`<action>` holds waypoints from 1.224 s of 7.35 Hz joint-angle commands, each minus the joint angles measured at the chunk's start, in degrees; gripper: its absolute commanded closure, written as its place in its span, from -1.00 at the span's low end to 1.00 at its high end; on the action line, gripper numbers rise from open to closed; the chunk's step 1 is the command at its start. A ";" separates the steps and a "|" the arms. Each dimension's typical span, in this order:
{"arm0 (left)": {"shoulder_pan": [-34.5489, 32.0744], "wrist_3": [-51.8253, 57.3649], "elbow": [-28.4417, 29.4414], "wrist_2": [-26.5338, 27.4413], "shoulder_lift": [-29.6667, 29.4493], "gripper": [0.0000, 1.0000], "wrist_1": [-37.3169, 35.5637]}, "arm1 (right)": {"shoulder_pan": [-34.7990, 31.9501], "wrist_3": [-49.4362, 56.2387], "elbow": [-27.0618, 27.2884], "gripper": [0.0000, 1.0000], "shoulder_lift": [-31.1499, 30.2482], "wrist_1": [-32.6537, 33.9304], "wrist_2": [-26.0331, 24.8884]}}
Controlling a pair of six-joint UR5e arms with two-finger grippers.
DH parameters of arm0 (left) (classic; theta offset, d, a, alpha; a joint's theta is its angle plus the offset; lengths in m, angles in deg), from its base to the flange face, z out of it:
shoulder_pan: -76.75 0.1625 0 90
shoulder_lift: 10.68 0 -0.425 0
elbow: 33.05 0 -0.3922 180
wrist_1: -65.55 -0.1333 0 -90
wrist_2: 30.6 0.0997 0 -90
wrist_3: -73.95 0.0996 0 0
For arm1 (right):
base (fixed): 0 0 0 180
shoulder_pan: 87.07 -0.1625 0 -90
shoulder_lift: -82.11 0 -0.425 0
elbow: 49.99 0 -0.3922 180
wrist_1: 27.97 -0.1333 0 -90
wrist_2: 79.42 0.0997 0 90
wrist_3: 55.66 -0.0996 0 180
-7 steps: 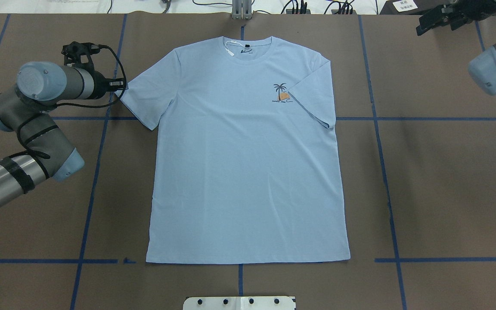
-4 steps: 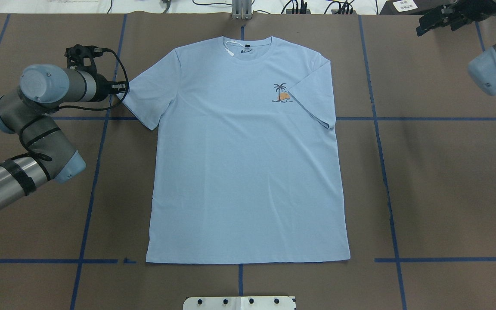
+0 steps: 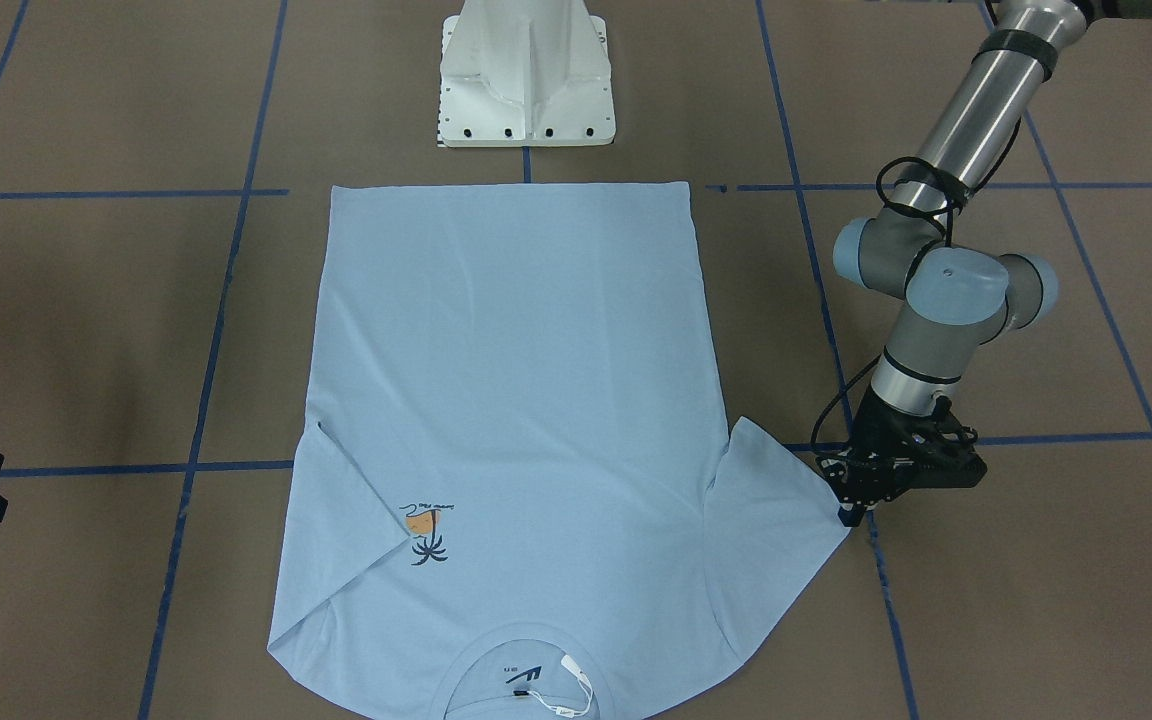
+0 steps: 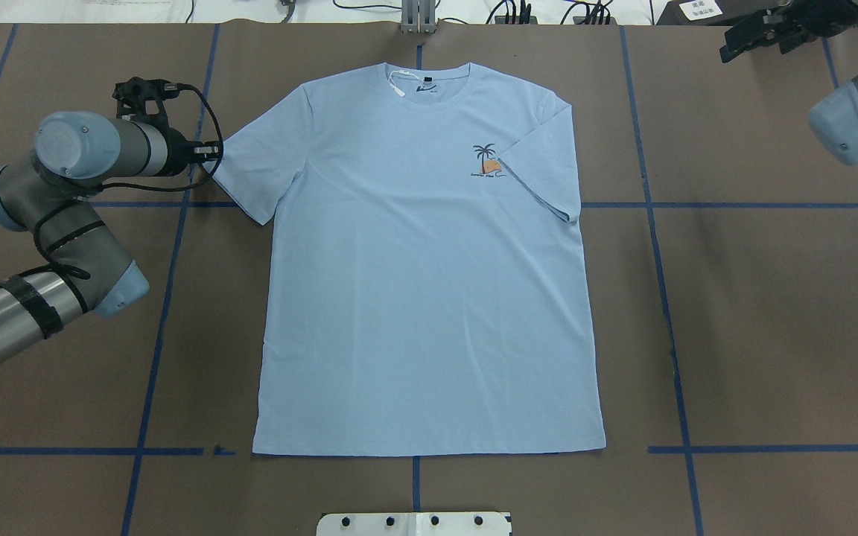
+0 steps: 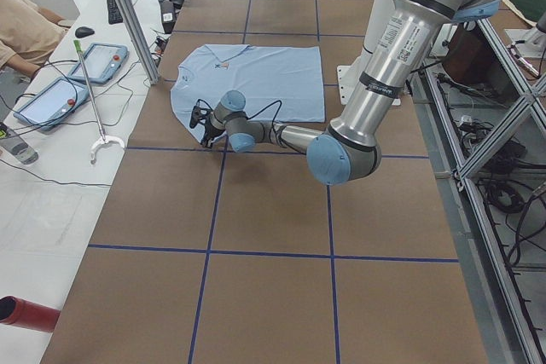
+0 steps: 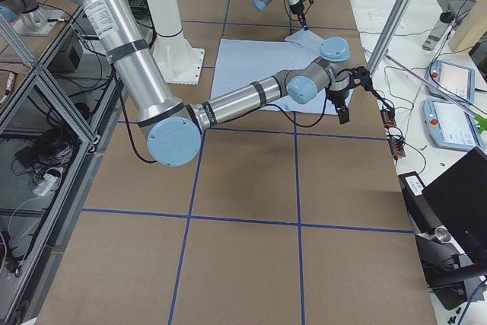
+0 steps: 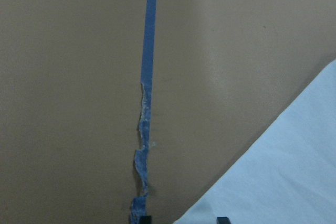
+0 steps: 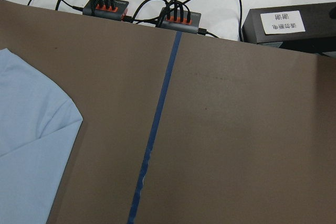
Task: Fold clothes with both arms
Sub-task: 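Move the left gripper over the shirt's other shoulder near the collar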
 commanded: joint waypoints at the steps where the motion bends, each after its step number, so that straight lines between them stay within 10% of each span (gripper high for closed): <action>1: 0.01 0.27 -2.99 -0.25 -0.23 1.00 -1.21 | 0.00 -0.09 0.09 -1.00 -0.04 -0.10 0.00; 6: 5.18 -7.29 -6.80 0.28 -11.28 1.00 -20.62 | 0.00 -0.70 0.17 -1.00 -0.21 -0.19 -0.18; 9: 6.60 -10.09 0.47 2.47 -17.08 1.00 -21.00 | 0.09 -0.70 0.26 -1.00 -0.30 -0.19 -0.18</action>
